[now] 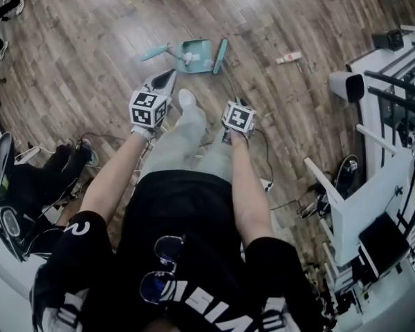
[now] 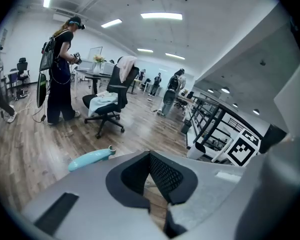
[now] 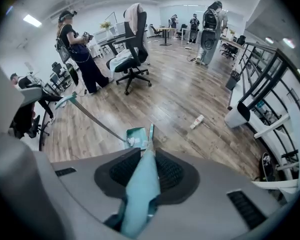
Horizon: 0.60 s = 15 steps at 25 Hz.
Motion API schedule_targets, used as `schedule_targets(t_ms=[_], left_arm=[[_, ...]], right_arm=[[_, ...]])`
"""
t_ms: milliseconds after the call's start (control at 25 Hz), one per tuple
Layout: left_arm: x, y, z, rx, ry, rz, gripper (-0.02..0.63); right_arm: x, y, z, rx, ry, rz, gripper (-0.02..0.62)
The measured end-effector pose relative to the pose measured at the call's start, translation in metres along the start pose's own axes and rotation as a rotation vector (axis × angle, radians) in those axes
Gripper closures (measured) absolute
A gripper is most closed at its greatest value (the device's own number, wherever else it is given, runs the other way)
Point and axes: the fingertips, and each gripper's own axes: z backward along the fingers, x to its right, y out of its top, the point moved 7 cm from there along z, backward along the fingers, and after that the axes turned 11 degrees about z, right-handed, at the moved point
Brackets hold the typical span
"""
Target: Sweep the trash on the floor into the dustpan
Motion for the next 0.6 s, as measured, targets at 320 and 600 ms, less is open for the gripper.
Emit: schedule_targets(t_ms=[320, 600], left_arm=[[-0.021, 0.022, 0.033, 0.044, 0.018, 0.017, 0.607], [0.004, 0.05, 0.038, 0.103, -0.026, -0.01, 0.607]], right_arm=[[-0.033, 0.016, 0.024, 0.015, 0.063, 0.072, 0.511], [-0.01, 0.039, 0.075, 0.13, -0.012, 0.07, 0.511]])
